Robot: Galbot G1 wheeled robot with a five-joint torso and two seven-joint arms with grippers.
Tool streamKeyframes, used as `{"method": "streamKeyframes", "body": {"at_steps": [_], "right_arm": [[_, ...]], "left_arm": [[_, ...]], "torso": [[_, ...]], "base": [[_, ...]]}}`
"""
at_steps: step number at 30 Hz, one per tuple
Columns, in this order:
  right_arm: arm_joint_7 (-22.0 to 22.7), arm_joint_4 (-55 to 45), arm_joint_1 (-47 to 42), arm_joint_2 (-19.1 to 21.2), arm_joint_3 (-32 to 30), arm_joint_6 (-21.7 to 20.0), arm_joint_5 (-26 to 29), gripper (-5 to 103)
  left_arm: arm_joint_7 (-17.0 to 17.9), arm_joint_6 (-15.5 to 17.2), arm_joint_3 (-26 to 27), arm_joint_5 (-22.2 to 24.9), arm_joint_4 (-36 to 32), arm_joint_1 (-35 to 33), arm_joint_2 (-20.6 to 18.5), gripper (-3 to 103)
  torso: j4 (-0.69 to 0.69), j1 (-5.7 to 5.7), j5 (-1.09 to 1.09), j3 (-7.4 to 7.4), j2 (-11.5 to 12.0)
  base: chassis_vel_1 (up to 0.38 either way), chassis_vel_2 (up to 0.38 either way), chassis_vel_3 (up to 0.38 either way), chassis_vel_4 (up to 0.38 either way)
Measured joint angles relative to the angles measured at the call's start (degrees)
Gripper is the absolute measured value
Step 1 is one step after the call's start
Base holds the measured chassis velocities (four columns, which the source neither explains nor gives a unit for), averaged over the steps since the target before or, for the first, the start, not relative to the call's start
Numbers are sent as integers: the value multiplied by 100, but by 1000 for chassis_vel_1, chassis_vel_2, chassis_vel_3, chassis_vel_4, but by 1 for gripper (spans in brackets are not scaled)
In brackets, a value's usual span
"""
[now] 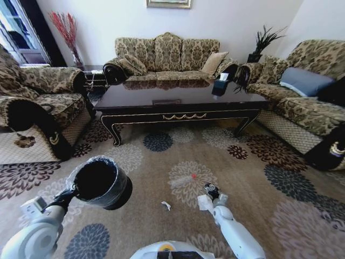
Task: Move to the front of the table and pick up the trash from the floor, then place it into the trash bin.
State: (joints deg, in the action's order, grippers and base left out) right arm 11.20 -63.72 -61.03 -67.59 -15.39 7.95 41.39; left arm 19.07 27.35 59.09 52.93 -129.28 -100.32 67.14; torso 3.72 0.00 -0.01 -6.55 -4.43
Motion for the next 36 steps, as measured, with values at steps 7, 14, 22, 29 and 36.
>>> {"method": "streamKeyframes", "body": {"at_steps": [7, 14, 22, 29, 36], "right_arm": [[-4, 37, -5, 75, -29, 32, -226, 68], [-149, 575, 137, -73, -16, 90, -277, 90], [-366, 1091, 397, -240, 87, 215, -251, 100], [-397, 1444, 594, -331, 143, 291, -404, 100], [-417, 1723, 696, -343, 145, 326, -609, 100]], "left_arm": [[-12, -6, -70, -22, 4, 58, 16, 4], [-17, -15, -12, -19, 10, -1, -16, 4], [-20, -22, 48, -8, -35, -80, 18, 4], [-22, -36, 63, -18, -42, -101, 33, 4], [-21, -36, 65, -27, -41, -104, 31, 4]], "torso": [[1, 0, 1, 0, 0], [0, 0, 1, 0, 0], [0, 0, 1, 0, 0], [0, 0, 1, 0, 0], [1, 0, 1, 0, 0]], "base": [[0, 0, 0, 0], [0, 0, 0, 0], [0, 0, 0, 0], [0, 0, 0, 0], [0, 0, 0, 0]]}}
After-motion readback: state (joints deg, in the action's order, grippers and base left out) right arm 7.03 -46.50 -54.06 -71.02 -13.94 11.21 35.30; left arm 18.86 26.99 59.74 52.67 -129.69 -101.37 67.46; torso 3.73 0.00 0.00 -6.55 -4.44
